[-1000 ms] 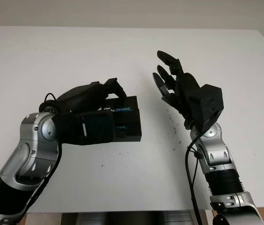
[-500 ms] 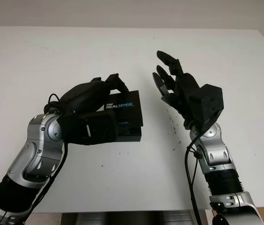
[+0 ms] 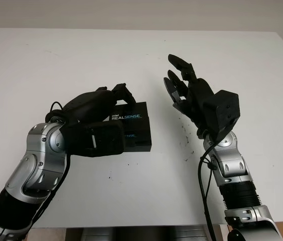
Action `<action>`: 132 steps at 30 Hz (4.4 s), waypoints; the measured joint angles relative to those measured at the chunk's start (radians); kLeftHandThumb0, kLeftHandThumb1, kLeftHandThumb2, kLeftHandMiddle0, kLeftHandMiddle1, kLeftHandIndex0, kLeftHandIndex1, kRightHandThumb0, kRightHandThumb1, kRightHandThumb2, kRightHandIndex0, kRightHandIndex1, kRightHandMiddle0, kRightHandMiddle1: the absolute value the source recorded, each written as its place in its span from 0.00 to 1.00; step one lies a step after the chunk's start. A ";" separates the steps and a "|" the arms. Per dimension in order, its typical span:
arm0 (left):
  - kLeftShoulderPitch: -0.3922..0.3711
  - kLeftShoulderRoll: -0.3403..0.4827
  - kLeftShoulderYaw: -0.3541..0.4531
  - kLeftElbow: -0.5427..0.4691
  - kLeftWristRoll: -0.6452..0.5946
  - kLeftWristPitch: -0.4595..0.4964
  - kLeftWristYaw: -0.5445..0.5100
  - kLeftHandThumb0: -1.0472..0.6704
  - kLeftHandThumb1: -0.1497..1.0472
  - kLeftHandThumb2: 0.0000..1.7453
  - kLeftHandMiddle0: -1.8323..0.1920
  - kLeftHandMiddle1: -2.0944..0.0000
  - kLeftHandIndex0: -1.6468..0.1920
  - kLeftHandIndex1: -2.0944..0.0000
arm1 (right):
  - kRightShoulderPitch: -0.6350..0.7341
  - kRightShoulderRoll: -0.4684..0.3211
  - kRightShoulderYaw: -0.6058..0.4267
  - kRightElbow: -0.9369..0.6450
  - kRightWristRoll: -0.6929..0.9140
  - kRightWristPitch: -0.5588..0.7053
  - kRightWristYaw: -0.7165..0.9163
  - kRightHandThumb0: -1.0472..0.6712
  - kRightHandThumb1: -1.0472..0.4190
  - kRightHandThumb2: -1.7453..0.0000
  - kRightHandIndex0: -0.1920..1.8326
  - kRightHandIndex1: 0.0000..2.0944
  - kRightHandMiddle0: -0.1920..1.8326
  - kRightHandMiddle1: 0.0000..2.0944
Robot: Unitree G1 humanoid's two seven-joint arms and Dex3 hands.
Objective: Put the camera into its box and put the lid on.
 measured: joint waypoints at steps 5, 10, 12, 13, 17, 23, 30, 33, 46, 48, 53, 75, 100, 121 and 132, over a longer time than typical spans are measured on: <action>0.011 -0.001 0.001 0.001 0.000 -0.014 0.018 0.45 1.00 0.08 0.82 0.07 0.86 0.24 | 0.000 0.000 0.000 0.000 0.002 0.006 0.001 0.24 0.00 0.73 0.16 0.02 0.01 0.27; 0.018 -0.012 0.000 0.009 -0.003 -0.047 0.053 0.46 1.00 0.06 0.80 0.06 0.85 0.23 | 0.000 0.000 0.000 0.000 0.002 0.010 0.002 0.25 0.00 0.73 0.15 0.02 0.01 0.27; 0.019 -0.019 0.000 0.018 -0.003 -0.062 0.067 0.46 1.00 0.06 0.80 0.04 0.85 0.21 | 0.000 0.000 0.000 0.000 0.004 0.009 0.004 0.25 0.00 0.73 0.15 0.02 0.01 0.26; 0.019 -0.022 0.000 0.022 -0.003 -0.066 0.072 0.46 1.00 0.06 0.79 0.02 0.85 0.18 | 0.000 0.000 0.000 0.000 0.004 0.009 0.004 0.25 0.00 0.73 0.15 0.02 0.01 0.26; 0.019 -0.039 0.000 0.036 -0.002 -0.082 0.091 0.45 1.00 0.06 0.78 0.00 0.86 0.13 | 0.000 0.000 0.000 -0.002 0.004 0.012 0.004 0.25 0.00 0.72 0.15 0.02 0.01 0.26; 0.019 -0.060 -0.010 0.048 0.013 -0.090 0.104 0.45 1.00 0.06 0.78 0.00 0.85 0.11 | 0.000 0.000 0.000 -0.004 0.004 0.012 0.005 0.24 0.00 0.73 0.15 0.02 0.02 0.26; 0.019 -0.063 -0.016 0.049 0.025 -0.098 0.105 0.45 1.00 0.06 0.76 0.00 0.85 0.11 | 0.000 0.000 -0.001 -0.004 0.005 0.018 0.007 0.24 0.00 0.73 0.15 0.02 0.02 0.25; 0.019 -0.063 -0.016 0.047 0.027 -0.089 0.096 0.45 1.00 0.06 0.77 0.00 0.86 0.12 | 0.000 0.000 -0.001 -0.004 0.004 0.021 0.008 0.24 0.00 0.73 0.15 0.02 0.02 0.25; 0.034 -0.046 -0.004 0.011 0.033 -0.066 0.047 0.46 1.00 0.08 0.83 0.10 0.86 0.26 | 0.000 0.000 -0.001 -0.004 0.004 0.021 0.007 0.24 0.00 0.73 0.16 0.02 0.02 0.25; 0.038 -0.042 -0.004 0.006 0.037 -0.065 0.045 0.45 1.00 0.08 0.83 0.12 0.86 0.28 | 0.000 0.000 -0.001 -0.005 0.004 0.021 0.007 0.25 0.00 0.73 0.15 0.02 0.02 0.25; 0.043 -0.038 -0.002 -0.002 0.044 -0.059 0.033 0.46 1.00 0.09 0.85 0.08 0.86 0.24 | 0.000 0.000 -0.001 -0.005 0.004 0.021 0.006 0.24 0.00 0.73 0.16 0.03 0.02 0.25; 0.051 -0.051 -0.002 0.023 0.070 -0.089 0.074 0.46 1.00 0.07 0.81 0.12 0.86 0.27 | 0.000 0.000 -0.002 -0.005 0.006 0.019 0.014 0.24 0.00 0.73 0.15 0.02 0.02 0.26; 0.031 -0.037 0.055 0.028 0.051 -0.081 0.072 0.48 1.00 0.05 0.74 0.00 0.87 0.11 | 0.000 0.001 0.001 -0.005 0.004 0.027 0.014 0.23 0.00 0.73 0.15 0.02 0.01 0.27; 0.036 -0.060 0.042 0.034 0.054 -0.066 0.083 0.46 1.00 0.06 0.80 0.02 0.84 0.23 | 0.000 0.001 0.003 -0.019 0.002 0.036 0.015 0.23 0.00 0.72 0.16 0.03 0.01 0.27; 0.077 -0.063 0.034 0.043 0.059 -0.096 0.109 0.46 1.00 0.08 0.81 0.02 0.86 0.21 | 0.001 0.001 0.001 -0.022 0.005 0.043 0.017 0.23 0.00 0.73 0.15 0.02 0.01 0.27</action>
